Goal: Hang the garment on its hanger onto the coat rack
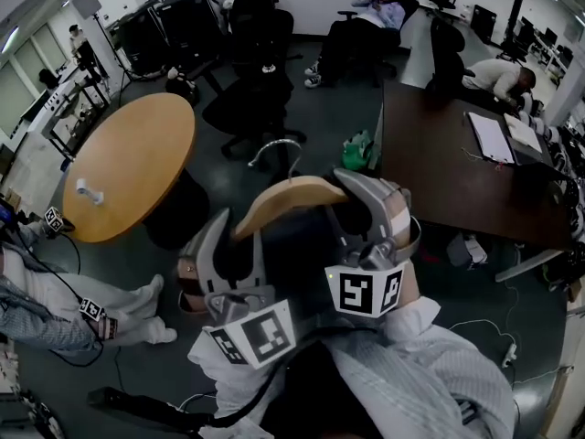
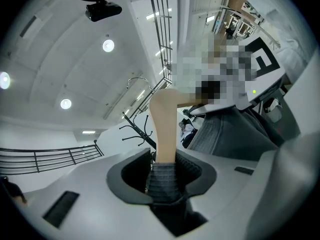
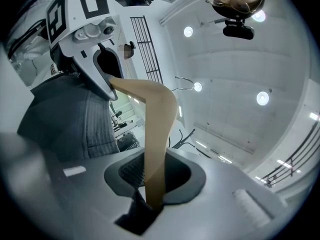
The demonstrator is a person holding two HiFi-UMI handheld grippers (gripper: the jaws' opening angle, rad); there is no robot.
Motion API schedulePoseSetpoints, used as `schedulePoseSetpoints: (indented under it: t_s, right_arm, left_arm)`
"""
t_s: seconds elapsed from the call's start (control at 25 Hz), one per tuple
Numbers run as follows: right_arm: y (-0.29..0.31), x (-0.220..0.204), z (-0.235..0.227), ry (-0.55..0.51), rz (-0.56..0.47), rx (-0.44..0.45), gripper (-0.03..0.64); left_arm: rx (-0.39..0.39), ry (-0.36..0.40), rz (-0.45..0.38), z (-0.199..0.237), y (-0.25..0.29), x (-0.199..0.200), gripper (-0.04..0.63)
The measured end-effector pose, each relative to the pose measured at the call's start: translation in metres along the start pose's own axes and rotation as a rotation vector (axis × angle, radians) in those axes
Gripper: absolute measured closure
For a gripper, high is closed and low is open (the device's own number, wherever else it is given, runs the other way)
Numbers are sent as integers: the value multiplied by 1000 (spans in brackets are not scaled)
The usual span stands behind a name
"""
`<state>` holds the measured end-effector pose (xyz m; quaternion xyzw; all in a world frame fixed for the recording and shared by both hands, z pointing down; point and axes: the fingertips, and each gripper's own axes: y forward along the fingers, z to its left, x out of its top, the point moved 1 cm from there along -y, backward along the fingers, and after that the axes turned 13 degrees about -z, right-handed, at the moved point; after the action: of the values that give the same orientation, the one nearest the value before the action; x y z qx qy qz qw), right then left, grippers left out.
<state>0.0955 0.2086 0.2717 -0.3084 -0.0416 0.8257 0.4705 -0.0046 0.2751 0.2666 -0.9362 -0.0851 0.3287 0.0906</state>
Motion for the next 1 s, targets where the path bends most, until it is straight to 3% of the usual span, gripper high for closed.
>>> schedulePoseSetpoints:
  t_s: [0.24, 0.56, 1.0]
  right_arm:
    - [88, -75, -26, -2, -43, -3, 546]
    - [182, -158, -33, -9, -38, 9, 541]
    - [342, -264, -38, -69, 23, -89, 541]
  left_arm:
    - [29, 17, -6, 14, 111, -32, 468]
    - [20, -18, -1, 22, 223, -89, 468]
    - [-30, -13, -113, 64, 398, -189, 468]
